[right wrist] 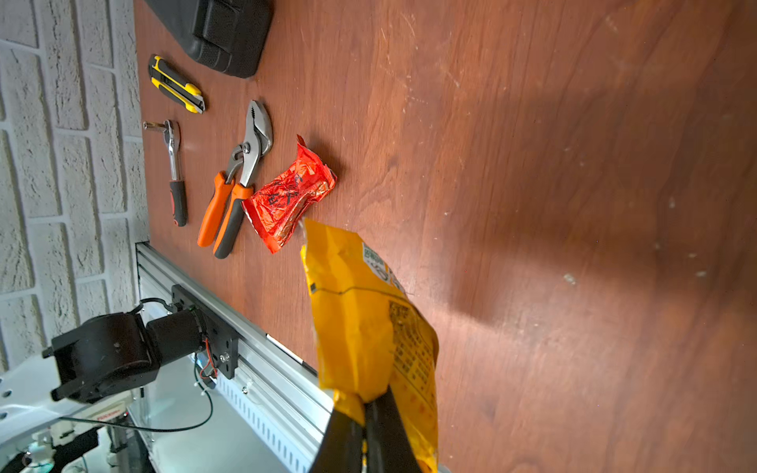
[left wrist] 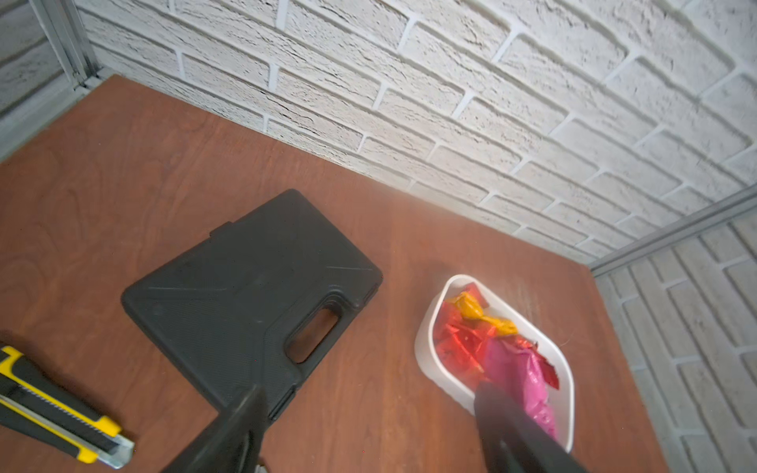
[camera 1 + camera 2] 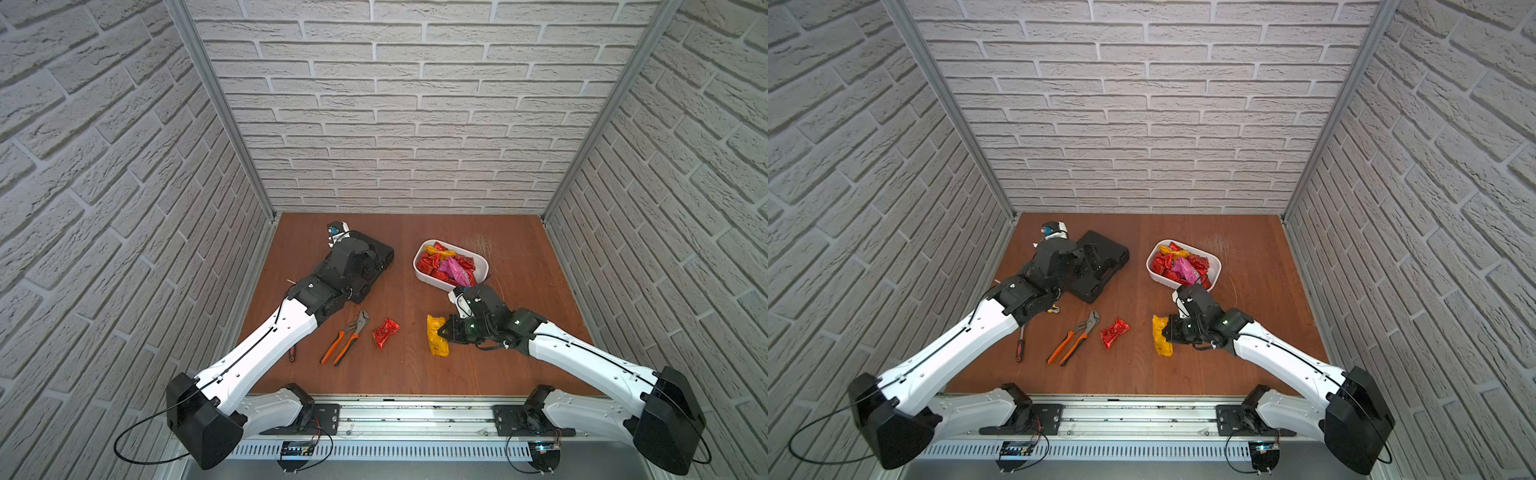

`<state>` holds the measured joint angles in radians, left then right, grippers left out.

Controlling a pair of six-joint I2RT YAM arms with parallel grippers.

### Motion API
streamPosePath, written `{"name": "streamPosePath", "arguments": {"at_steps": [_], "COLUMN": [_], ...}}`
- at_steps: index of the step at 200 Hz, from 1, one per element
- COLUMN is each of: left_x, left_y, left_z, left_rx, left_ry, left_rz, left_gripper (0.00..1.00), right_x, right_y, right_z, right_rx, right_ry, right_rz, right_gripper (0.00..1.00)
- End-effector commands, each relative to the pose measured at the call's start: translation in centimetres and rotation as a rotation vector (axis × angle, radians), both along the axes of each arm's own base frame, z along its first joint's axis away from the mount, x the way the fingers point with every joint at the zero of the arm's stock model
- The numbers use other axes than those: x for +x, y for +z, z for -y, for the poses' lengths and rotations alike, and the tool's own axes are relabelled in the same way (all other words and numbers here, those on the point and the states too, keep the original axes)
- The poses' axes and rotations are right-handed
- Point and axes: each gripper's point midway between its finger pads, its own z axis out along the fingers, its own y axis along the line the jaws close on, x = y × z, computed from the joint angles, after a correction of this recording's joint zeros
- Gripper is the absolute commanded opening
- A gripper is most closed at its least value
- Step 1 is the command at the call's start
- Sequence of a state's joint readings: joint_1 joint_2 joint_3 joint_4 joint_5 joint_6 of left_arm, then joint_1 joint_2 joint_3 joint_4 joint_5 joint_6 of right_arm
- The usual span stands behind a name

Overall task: Take the tea bags out of the storage box
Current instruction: Place the tea bag at the center of the board.

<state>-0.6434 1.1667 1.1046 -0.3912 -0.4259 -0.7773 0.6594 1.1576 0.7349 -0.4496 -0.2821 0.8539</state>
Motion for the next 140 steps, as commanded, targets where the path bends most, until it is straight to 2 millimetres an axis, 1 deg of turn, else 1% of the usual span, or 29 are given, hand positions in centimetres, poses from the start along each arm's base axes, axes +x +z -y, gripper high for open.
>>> {"name": "streamPosePath", "arguments": {"at_steps": [1,31,47,71,82,89,93,103,114,125,140], "left_x": [-0.7,-2.0,-2.7,-3.5,-3.8,-3.9,-4.0,-4.2,-4.3,-4.4,-4.2], "left_y": [0.7,0.5,0.3,0.0,0.1,0.1,0.1,0.2,0.2,0.0,-0.2], "left_z": [-1.1,-1.9,-2.4,-3.1,-3.3,-3.6,-3.7,-3.9,-4.2,-4.6,-4.6], "left_rx": [0.133,0.115,0.096,0.074,0.068,0.064,0.06,0.047,0.043,0.05,0.063], "left_ry": [-0.053,-0.058,-0.054,-0.044,-0.041,-0.033,-0.028,-0.018,0.0,0.019,0.022], "left_rz": [0.065,0.093,0.1,0.11,0.115,0.115,0.118,0.127,0.135,0.133,0.131], "left_gripper": [0.82,0.82,0.82,0.8,0.79,0.79,0.79,0.79,0.79,0.8,0.8], "right_x": [1.2,1.8,2.2,2.9,3.1,3.2,3.2,3.3,3.4,3.6,4.1], "right_y": [-0.1,-1.3,-2.2,-3.9,-4.8,-5.3,-5.6,-6.3,-6.5,-6.5,-5.5], "right_z": [-1.8,-5.1,-6.5,-7.6,-7.5,-7.0,-6.6,-5.6,-5.1,-5.0,-5.0], "right_rx": [0.062,0.097,0.102,0.079,0.034,-0.021,-0.055,-0.137,-0.186,-0.216,-0.233], "right_ry": [-0.105,-0.092,-0.082,-0.078,-0.07,-0.068,-0.065,-0.054,-0.04,-0.022,-0.006], "right_rz": [-0.043,-0.092,-0.117,-0.148,-0.159,-0.163,-0.166,-0.159,-0.149,-0.141,-0.114], "right_gripper": [0.03,0.03,0.03,0.03,0.05,0.08,0.11,0.24,0.35,0.41,0.47]}}
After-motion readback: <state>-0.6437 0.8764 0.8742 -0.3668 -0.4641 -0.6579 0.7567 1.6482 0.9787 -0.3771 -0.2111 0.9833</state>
